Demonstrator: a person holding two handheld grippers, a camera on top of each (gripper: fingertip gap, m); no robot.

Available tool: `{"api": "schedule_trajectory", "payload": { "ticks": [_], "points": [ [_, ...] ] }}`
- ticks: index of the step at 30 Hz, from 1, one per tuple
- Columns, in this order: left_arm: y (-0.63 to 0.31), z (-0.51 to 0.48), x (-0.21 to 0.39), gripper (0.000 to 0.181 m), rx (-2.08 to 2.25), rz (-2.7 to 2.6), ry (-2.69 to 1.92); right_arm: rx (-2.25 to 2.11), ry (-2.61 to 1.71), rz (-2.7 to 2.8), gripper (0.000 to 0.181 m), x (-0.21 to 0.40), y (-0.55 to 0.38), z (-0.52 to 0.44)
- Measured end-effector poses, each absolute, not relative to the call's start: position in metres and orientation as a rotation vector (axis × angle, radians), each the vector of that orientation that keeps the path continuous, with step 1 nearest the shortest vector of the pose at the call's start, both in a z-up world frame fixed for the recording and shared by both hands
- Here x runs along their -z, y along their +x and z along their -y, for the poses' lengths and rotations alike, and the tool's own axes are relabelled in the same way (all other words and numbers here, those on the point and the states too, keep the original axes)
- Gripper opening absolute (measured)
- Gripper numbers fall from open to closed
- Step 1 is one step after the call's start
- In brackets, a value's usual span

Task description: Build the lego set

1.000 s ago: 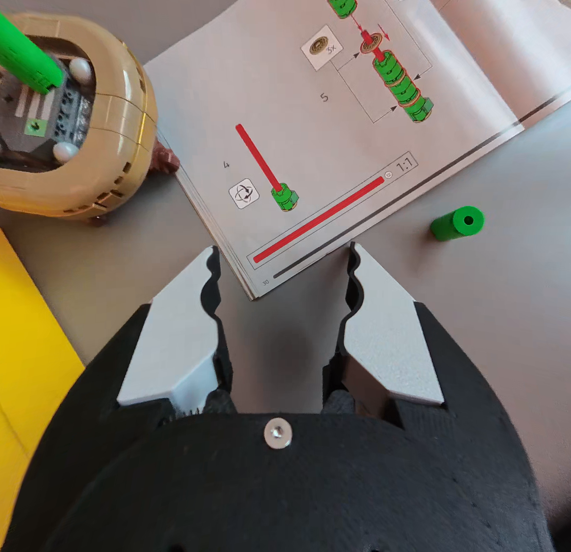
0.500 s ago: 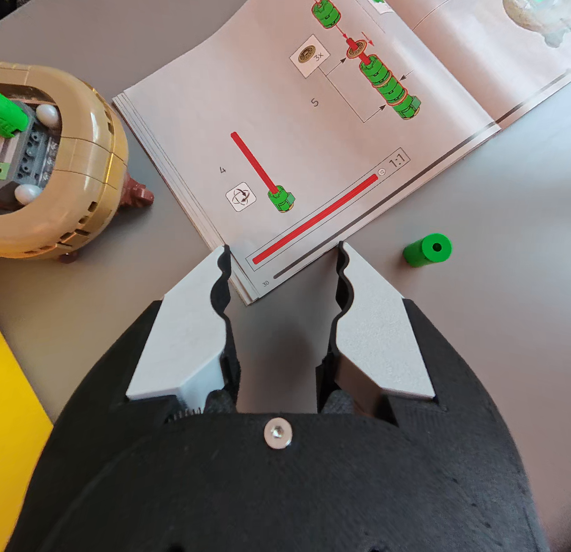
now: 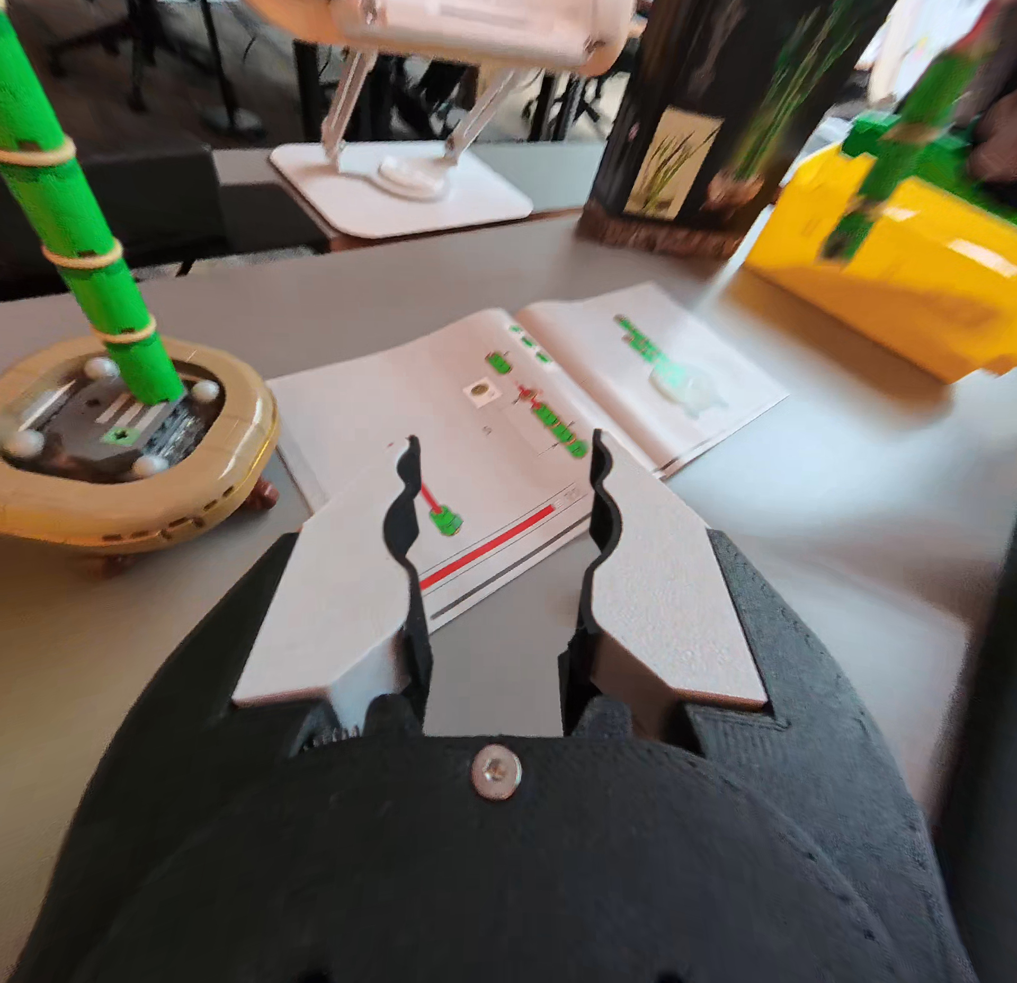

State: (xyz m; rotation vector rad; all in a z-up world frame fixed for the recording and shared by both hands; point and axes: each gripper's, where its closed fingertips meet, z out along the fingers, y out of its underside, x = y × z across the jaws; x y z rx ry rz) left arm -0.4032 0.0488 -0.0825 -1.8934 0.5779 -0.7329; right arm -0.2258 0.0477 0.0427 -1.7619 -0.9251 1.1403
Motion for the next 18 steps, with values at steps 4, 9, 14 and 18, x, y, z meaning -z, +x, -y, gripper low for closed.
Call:
{"api": "schedule_trajectory", "payload": {
  "ticks": [4, 9, 14, 18],
  "points": [
    [-0.398, -0.042, 0.06, 0.046, 0.879, -0.56, -1.748, -1.294, -1.778, 0.899, 0.002, -0.015, -0.25, -0.059],
    [-0.396, -0.039, 0.056, 0.029, 0.808, -0.647, -1.689, -1.37, -1.828, 0.846, 0.003, 0.026, -0.265, -0.078],
    [-0.395, -0.037, 0.053, 0.017, 0.684, -0.7, -1.649, -1.412, -1.768, 0.905, 0.003, 0.032, -0.269, -0.075],
    [-0.399, -0.04, 0.051, 0.001, 0.61, -0.689, -1.634, -1.474, -1.622, 1.033, 0.003, 0.024, -0.27, -0.058]
  ]
}}
